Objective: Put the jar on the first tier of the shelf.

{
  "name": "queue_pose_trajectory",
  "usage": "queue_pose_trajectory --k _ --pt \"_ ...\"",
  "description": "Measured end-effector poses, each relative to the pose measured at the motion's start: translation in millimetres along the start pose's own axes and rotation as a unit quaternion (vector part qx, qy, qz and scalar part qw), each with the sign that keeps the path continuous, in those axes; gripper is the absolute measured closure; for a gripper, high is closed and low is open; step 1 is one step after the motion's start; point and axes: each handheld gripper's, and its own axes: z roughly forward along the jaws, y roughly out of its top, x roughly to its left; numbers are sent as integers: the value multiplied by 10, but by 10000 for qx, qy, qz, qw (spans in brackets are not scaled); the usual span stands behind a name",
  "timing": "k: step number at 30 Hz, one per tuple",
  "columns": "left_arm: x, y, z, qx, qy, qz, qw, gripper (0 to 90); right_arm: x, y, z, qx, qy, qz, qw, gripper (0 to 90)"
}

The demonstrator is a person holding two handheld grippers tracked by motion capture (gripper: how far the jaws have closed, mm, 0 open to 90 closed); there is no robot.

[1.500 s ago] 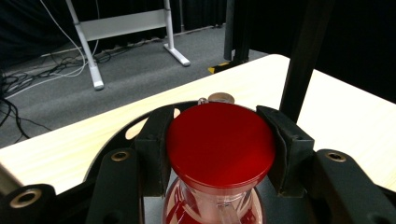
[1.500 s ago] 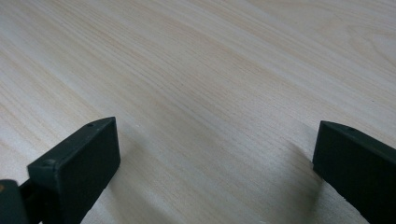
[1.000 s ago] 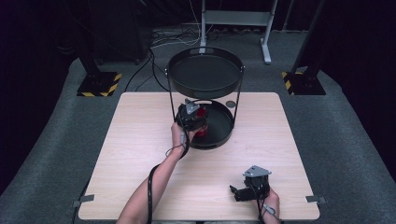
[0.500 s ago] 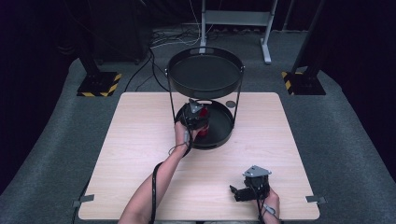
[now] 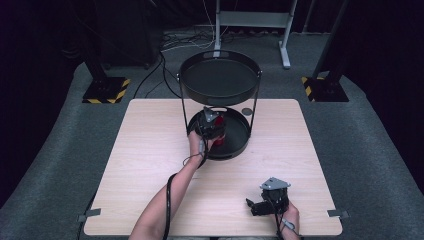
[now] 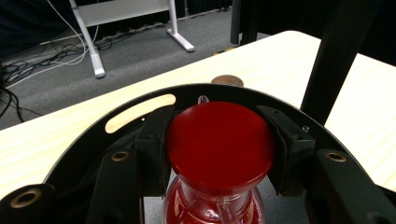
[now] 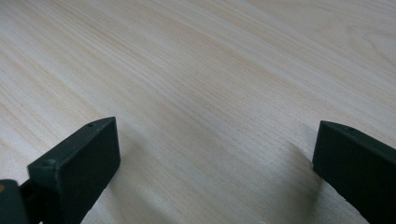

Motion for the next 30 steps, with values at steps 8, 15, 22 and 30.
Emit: queue_pose_trajectory --k 8,15,22,30 --pt "21 -46 18 -163 -4 -56 9999 484 2 0 -1 -3 -6 1 10000 0" --pt "19 -37 34 -160 5 -27 9999 484 2 0 -1 -1 -7 -5 10000 0" --pt "12 -17 53 -124 40 -56 9999 484 3 0 -2 -4 -13 -11 10000 0" --pt "7 -16 51 -123 57 -51 9999 484 4 -1 -2 -5 -15 -12 10000 0"
